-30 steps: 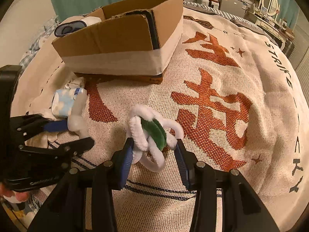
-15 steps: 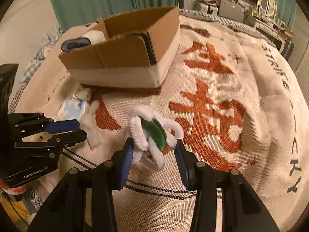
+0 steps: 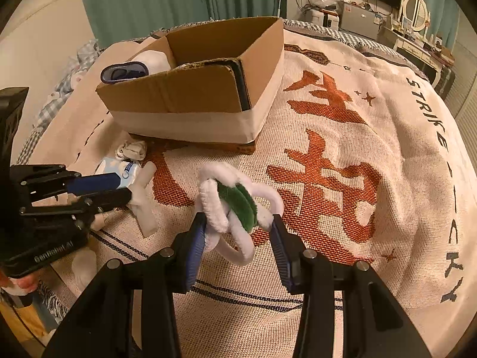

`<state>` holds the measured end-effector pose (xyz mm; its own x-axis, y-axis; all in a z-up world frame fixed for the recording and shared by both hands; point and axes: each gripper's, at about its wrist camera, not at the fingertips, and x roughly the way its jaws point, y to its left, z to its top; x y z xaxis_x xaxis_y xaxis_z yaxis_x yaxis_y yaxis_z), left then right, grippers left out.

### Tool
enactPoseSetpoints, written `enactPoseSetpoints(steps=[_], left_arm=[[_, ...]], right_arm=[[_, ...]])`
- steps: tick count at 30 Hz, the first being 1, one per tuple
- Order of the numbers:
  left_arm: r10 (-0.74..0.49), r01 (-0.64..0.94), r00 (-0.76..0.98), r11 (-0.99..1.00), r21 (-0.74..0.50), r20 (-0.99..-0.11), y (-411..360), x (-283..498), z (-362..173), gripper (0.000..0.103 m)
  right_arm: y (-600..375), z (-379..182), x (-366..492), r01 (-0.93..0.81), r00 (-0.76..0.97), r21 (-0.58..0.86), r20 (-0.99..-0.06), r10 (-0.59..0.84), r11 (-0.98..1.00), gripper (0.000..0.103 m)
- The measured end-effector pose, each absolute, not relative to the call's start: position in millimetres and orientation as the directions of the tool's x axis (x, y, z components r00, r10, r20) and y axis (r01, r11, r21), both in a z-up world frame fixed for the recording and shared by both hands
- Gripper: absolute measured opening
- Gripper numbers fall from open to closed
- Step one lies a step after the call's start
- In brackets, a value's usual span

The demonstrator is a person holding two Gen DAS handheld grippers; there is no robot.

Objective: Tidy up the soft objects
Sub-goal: 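Grasp the white plastic piece with the left gripper while the right holds the toy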

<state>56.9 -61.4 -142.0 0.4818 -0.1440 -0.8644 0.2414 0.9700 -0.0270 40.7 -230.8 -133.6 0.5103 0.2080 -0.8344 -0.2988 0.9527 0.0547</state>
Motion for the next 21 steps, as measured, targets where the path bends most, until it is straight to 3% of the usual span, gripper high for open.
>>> enactPoseSetpoints(steps=[4, 6, 13, 17, 18, 21], left_arm=[[-0.114, 0.235, 0.522, 0.972, 0.014, -0.845, -60.8, 55.6, -139.8, 0.047], [-0.118, 0.211, 0.511, 0.977, -0.009, -0.851, -55.7, 60.4, -141.2, 0.062], [-0.138, 0.172, 0.464, 0.983, -0.064, -0.875, -54.0, 76.6, -173.1, 0.062], [-0.110, 0.252, 0.501, 0.967, 0.023, -0.859, -72.3, 73.9, -179.1, 0.055], [-0.108, 0.255, 0.503, 0.966, 0.028, -0.858, -72.8, 72.9, -179.9, 0.043], [-0.121, 0.266, 0.492, 0.964, 0.016, -0.862, -66.5, 70.0, -180.7, 0.032]], right_arm=[[-233.1, -133.3, 38.5, -0.302, 0.514, 0.052, -0.832, 0.208, 0.952, 0.042], [-235.0, -134.1, 38.8, -0.298, 0.512, 0.058, -0.833, 0.211, 0.953, 0.042], [-238.6, -135.4, 39.1, -0.290, 0.508, 0.072, -0.834, 0.217, 0.954, 0.042], [-238.9, -135.7, 38.3, -0.296, 0.506, 0.072, -0.834, 0.220, 0.952, 0.042], [-239.4, -135.8, 37.8, -0.298, 0.506, 0.071, -0.834, 0.221, 0.952, 0.042], [-241.1, -135.8, 36.7, -0.298, 0.508, 0.074, -0.832, 0.224, 0.952, 0.042]])
